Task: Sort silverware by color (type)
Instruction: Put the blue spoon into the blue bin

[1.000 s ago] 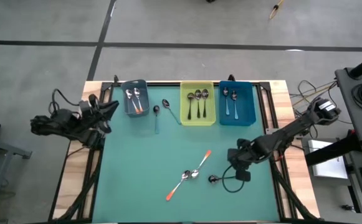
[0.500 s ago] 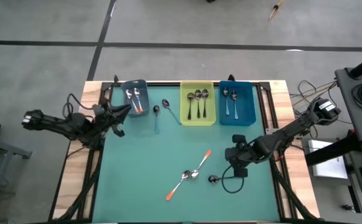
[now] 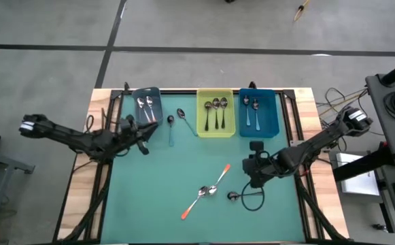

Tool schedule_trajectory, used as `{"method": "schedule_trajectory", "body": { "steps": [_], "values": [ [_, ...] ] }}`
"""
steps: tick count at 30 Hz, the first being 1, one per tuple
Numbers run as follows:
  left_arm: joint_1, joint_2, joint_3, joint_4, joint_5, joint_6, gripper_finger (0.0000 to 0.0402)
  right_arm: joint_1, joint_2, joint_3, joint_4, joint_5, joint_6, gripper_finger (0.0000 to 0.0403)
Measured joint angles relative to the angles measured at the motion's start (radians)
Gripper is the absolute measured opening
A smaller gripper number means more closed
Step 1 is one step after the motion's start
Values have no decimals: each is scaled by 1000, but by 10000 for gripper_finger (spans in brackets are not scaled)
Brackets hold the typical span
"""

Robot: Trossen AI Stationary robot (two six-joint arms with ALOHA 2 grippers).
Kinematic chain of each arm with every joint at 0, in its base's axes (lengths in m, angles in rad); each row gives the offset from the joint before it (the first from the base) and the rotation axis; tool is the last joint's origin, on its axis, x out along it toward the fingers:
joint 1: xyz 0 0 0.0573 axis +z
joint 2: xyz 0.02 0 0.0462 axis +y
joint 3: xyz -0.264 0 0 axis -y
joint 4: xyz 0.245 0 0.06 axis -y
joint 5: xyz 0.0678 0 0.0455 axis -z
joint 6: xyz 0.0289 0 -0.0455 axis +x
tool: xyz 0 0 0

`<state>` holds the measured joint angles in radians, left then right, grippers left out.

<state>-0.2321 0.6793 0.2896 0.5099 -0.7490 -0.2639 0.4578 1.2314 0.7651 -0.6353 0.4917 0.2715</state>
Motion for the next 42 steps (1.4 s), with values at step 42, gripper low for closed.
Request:
{"method": "schedule_trajectory", "body": {
  "steps": [42],
  "values": [
    [102,751,639,-1178,160,-938,24,-484,-262,-1,446,153,-491,28]
  ]
}}
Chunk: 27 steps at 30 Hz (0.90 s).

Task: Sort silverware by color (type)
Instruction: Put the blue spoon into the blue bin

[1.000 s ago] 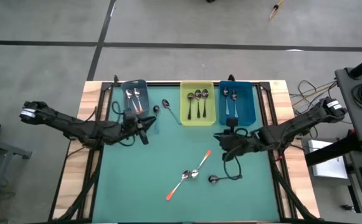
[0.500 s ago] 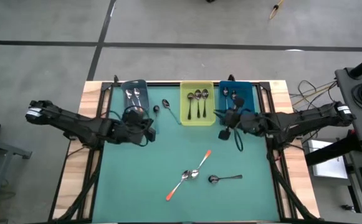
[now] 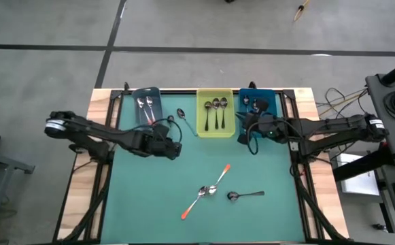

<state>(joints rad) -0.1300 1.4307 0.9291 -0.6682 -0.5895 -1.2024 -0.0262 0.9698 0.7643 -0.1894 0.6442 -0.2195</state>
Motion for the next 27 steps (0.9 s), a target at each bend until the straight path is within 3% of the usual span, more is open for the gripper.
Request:
{"method": "schedule_trajectory", "body": {
  "steps": [8,17,27],
  "values": [
    [56,158,21,2,57,-65,24,-31,0,0,-15,-5,-1,28],
    [120,279,63,4,71,-48,28,-66,0,-9,-15,-111,-8,28],
    [164,316,68,2,49,-38,83,-106,0,-31,-11,-122,-16,28]
  ]
}}
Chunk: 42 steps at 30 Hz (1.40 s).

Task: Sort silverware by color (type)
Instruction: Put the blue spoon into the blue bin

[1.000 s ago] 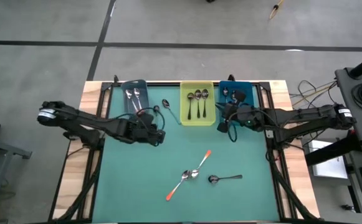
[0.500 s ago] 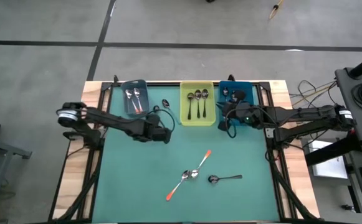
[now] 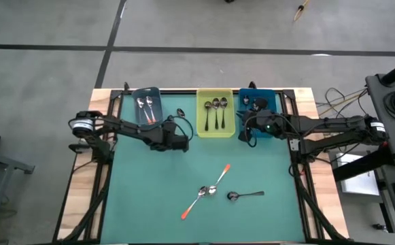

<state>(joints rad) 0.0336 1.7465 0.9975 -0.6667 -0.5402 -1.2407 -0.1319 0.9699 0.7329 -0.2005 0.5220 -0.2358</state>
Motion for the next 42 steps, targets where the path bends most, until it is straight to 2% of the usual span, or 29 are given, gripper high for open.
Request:
{"method": "schedule_trajectory", "body": {
  "steps": [9,23,31,42],
  "values": [
    [6,48,0,21,-48,-16,134,-6,0,-3,0,-3,-4,28],
    [8,96,0,46,-53,-37,136,-6,0,-20,-2,-3,-26,28],
    [8,100,0,47,-45,-52,116,-6,0,-21,0,-6,-30,28],
    [8,100,-1,55,-28,-56,65,-6,0,-21,0,-6,-34,28]
  ]
}}
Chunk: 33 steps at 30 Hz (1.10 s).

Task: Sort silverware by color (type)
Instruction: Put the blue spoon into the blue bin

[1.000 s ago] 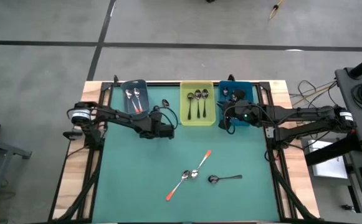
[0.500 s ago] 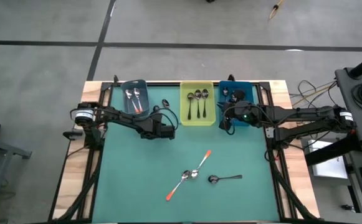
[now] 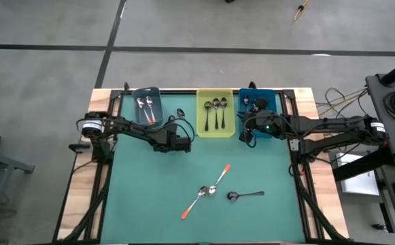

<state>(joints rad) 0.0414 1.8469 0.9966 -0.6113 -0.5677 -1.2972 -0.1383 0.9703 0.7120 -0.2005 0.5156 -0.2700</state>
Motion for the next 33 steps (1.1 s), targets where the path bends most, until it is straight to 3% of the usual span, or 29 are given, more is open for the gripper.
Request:
{"method": "schedule_trajectory", "body": {
  "steps": [21,28,33],
  "values": [
    [-19,-48,-1,1,-10,-5,9,0,0,-10,-5,-4,-3,28],
    [-42,-136,-1,-36,-30,22,1,0,0,-10,-3,-136,-16,28],
    [-48,-154,-1,-38,-46,37,1,0,0,-10,2,-153,-17,28]
  ]
}}
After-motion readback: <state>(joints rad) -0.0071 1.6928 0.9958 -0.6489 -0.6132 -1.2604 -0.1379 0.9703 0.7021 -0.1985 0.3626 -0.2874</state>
